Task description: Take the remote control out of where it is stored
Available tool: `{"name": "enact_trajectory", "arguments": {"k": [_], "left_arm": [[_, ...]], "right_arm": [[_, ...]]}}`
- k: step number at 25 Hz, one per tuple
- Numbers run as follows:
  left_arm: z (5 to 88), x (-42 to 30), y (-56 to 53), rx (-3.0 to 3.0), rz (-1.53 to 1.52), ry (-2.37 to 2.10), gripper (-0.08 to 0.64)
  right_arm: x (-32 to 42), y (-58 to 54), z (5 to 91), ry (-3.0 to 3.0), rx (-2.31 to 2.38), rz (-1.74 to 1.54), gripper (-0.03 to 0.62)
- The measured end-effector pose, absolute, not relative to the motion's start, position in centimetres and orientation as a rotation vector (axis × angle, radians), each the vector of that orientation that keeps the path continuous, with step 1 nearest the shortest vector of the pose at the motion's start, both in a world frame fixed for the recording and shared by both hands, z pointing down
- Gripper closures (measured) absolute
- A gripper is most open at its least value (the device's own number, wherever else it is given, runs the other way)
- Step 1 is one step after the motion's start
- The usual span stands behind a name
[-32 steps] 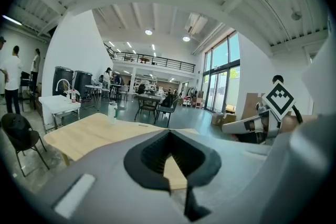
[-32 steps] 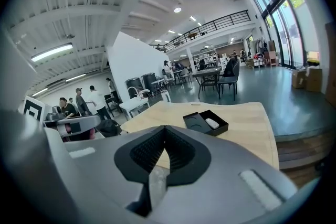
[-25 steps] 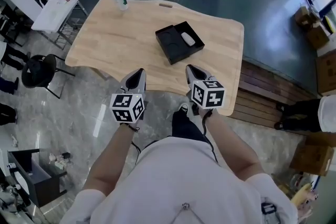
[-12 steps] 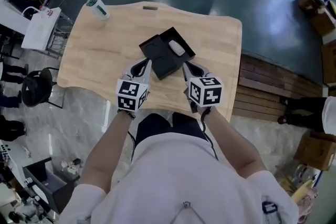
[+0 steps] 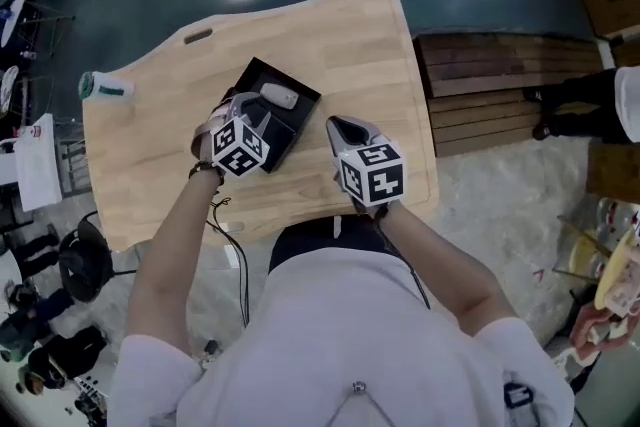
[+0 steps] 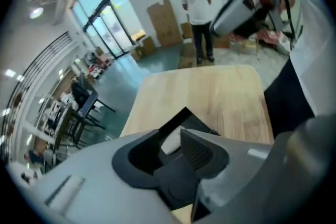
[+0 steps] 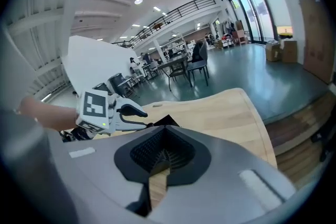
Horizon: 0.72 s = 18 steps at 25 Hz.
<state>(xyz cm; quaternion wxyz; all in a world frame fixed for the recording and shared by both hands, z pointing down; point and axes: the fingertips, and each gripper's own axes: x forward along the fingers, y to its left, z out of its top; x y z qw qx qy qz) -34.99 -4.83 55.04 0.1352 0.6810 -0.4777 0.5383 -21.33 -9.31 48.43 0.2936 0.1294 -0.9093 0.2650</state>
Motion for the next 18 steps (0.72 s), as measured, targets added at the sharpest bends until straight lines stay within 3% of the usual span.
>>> {"name": "enact_trajectory", "arguments": {"k": [5,18], "left_arm": [[64.3,-36.0,-7.5,2.044,1.9,-0.856,0.408],[74.1,-37.7,-7.7,1.986,2.052,-0.306,0.348]], "right_arm": [[-19.0,-11.4,51.8,-2.338,0.501,0.797,0.566],[-14.5,-14.1,57.3,-2.218,0.778,0.999,0.566]]}}
